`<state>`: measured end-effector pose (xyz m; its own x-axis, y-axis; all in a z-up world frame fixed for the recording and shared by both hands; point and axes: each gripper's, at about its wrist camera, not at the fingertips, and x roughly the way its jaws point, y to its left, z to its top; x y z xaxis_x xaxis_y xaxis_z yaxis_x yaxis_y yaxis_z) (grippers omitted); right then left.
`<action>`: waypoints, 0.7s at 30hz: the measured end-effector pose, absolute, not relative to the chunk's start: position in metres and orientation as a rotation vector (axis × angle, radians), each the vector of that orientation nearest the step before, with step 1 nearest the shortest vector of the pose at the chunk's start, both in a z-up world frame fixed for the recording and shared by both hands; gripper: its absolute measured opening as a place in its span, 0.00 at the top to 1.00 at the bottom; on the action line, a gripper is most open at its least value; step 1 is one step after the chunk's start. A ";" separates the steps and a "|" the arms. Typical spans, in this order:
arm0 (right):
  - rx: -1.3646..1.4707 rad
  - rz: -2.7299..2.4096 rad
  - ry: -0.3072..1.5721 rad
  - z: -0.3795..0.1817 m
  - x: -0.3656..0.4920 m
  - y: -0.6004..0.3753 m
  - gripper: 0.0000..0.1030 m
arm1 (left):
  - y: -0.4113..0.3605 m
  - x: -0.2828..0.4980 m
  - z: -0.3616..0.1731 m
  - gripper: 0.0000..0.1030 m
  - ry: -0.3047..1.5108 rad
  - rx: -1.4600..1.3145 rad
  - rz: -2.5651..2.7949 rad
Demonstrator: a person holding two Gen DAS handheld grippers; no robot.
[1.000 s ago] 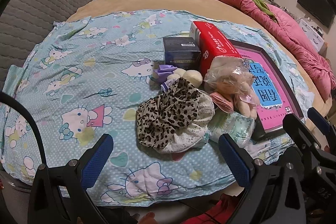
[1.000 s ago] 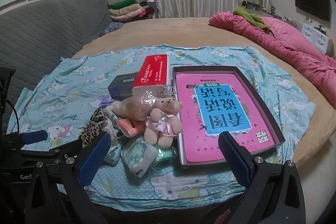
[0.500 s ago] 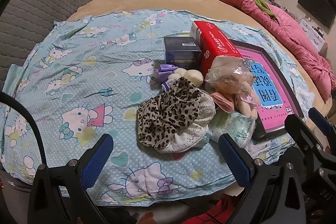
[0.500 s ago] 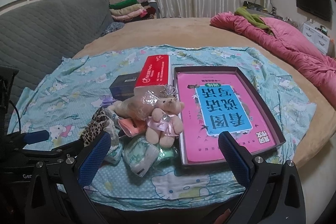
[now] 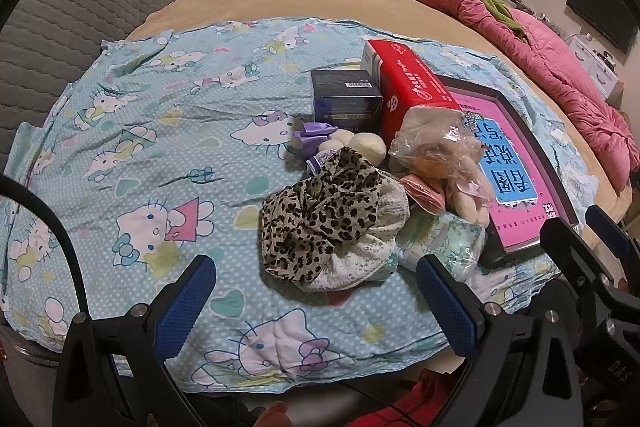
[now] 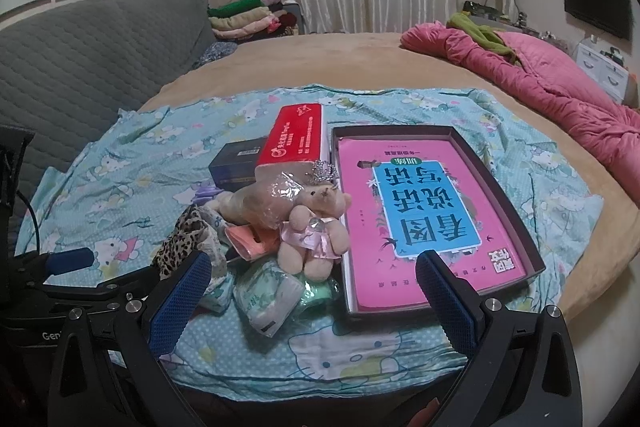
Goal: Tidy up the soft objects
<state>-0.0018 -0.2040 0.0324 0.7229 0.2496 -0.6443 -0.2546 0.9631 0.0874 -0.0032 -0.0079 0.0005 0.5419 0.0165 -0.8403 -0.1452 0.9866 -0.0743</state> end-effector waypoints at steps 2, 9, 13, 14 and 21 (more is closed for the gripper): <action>-0.009 0.278 0.711 0.033 -0.002 -0.204 0.01 | -0.008 -0.003 0.000 0.02 0.994 -0.142 0.094; -0.011 0.283 0.708 0.032 -0.002 -0.204 0.01 | 0.000 -0.003 -0.004 0.02 1.005 -0.180 0.095; -0.017 0.287 0.709 0.032 -0.001 -0.202 0.01 | 0.008 -0.001 -0.009 0.02 1.022 -0.224 0.088; -0.018 0.288 0.709 0.032 -0.001 -0.201 0.01 | 0.011 -0.001 -0.010 0.02 1.026 -0.233 0.090; -0.020 0.293 0.711 0.033 0.001 -0.201 0.01 | 0.026 0.002 -0.013 0.02 1.026 -0.295 0.073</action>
<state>0.0011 -0.2013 0.0326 0.7183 0.2582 -0.6461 -0.2717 0.9589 0.0812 0.0016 0.0261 -0.0133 0.5194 -0.0775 -0.8510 -0.1975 0.9580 -0.2078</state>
